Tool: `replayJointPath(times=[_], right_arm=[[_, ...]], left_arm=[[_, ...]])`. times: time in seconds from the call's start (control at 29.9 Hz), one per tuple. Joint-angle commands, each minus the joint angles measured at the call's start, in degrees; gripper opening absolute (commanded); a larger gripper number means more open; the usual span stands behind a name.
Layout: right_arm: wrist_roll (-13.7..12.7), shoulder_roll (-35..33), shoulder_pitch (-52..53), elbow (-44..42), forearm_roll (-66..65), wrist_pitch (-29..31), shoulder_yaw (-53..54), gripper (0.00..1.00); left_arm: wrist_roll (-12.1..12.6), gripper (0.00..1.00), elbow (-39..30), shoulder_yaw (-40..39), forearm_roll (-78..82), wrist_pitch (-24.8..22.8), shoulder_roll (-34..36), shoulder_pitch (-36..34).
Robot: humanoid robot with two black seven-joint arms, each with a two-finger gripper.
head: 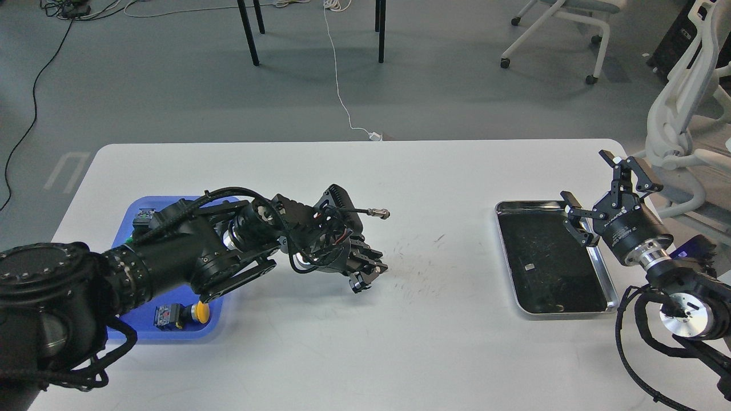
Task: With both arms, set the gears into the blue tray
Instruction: 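Grasp the second black gear with the left gripper and lift it, then place the gear onto a part in the blue tray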
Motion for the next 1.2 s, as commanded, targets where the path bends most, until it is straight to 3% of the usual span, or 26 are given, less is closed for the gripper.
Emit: replayJointPath(times=[0.0, 0.1, 0.2, 0.43, 0.57, 0.67, 0.84, 1.17], right_arm=[[0.0, 0.0, 0.0, 0.0, 0.0, 0.0, 0.0, 0.98], [0.0, 0.0, 0.0, 0.0, 0.0, 0.0, 0.0, 0.98], [0.0, 0.3, 0.0, 0.0, 0.0, 0.0, -0.1, 0.98], [0.0, 0.9, 0.3, 0.1, -0.3, -0.1, -0.4, 0.98], [0.0, 1.4, 0.4, 0.1, -0.4, -0.2, -0.4, 0.98], [0.0, 1.5, 0.4, 0.1, -0.5, -0.2, -0.4, 0.98], [0.0, 1.5, 0.6, 0.1, -0.5, -0.2, -0.4, 0.98], [0.0, 1.4, 0.0, 0.3, -0.5, -0.2, -0.5, 0.98]], left_arm=[[0.0, 0.11, -0.3, -0.1, 0.0, 0.0, 0.2, -0.1], [0.0, 0.11, -2.2, -0.8, 0.0, 0.5, 1.6, -0.9], [0.0, 0.11, -8.4, -1.0, 0.0, 1.1, 8.3, -3.2], [0.0, 0.13, -26.6, -0.7, -6.6, 0.3, 31.2, -5.0], [0.0, 0.13, -31.6, -0.2, -6.8, 0.7, 42.9, -2.5], [0.0, 0.14, -30.9, -1.0, -6.9, 1.0, 46.9, 2.7], [0.0, 0.14, -23.5, -1.4, -9.9, 1.4, 47.0, 7.5], [0.0, 0.15, -7.9, -1.8, -10.8, 3.8, 39.5, 9.1]])
